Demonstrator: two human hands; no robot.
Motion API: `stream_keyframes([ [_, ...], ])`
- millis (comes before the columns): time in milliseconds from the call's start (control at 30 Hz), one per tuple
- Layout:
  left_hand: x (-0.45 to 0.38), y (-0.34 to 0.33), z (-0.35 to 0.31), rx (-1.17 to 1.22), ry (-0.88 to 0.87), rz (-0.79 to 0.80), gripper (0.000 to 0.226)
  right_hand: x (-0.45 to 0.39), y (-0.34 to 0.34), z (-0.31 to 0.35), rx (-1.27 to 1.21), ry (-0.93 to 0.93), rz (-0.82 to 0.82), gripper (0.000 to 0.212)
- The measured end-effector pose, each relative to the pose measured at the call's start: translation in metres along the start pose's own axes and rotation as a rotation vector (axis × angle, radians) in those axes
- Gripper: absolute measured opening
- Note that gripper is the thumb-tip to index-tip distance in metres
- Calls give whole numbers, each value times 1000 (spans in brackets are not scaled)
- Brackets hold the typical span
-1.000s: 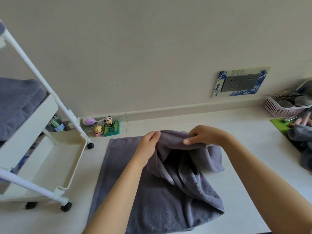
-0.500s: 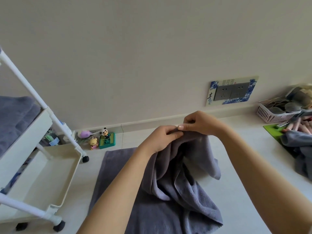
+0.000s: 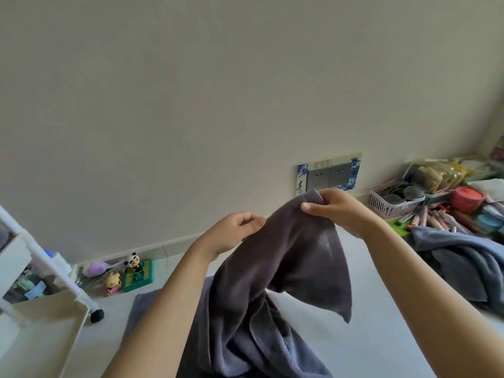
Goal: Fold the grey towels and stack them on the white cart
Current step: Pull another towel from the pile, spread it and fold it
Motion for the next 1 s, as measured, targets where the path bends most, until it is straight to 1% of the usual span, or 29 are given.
stream_keyframes([
  [33, -5, -11, -13, 18, -38, 28, 30, -2, 2, 6, 75, 23, -42, 30],
  [100, -17, -27, -34, 73, -103, 57, 35, -1, 7, 17, 122, 76, -114, 27],
  [167, -25, -33, -49, 127, -132, 34, 33, 3, 11, 25, 78, 103, -184, 23],
  [233, -35, -31, -62, 189, -156, -8, 27, 12, 21, 24, 23, 104, -257, 24],
  [267, -39, -27, -67, 239, -171, -39, 23, 15, 21, 19, -4, 85, -236, 29],
  [333, -43, -15, -79, 354, -204, -91, 18, 20, 11, 2, -43, 30, -83, 52],
  [367, -47, -13, -87, 387, -219, -95, 18, 27, 4, -14, -27, -40, -15, 62],
  [400, -49, -6, -94, 403, -240, -107, 19, 31, -3, -28, 38, -117, 35, 66],
  [433, -50, -2, -101, 417, -257, -112, 19, 37, -8, -45, 127, -199, 57, 63],
  [500, -53, 8, -114, 434, -286, -126, 19, 44, -6, -69, 290, -320, 17, 43],
  [567, -55, 16, -122, 402, -292, -162, 19, 54, 4, -83, 235, -359, -55, 27],
  [600, -57, 20, -122, 380, -289, -193, 19, 60, 10, -85, 159, -355, -78, 24],
  [667, -59, 31, -118, 349, -283, -262, 18, 69, 32, -83, 41, -297, -127, 25],
  [767, -70, 38, -99, 280, -234, -323, 18, 82, 73, -61, 18, -208, -253, 27],
  [900, -99, 16, -86, 308, -170, -310, 17, 99, 134, -30, -74, -62, -397, 36],
  [967, -112, 2, -96, 278, -181, -299, 18, 109, 163, -16, -53, -17, -462, 26],
  [1000, -126, -12, -107, 266, -194, -289, 19, 118, 182, -11, -47, -15, -490, 25],
])
Point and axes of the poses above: each hand's wrist, its own x-axis away from the middle knuckle, its own y-axis out of the back of the hand, z = x × y, the point moved 10 cm from there along -x, towards the middle knuckle, and after that the axes turned 9 degrees about z, right-handed, at the moved point
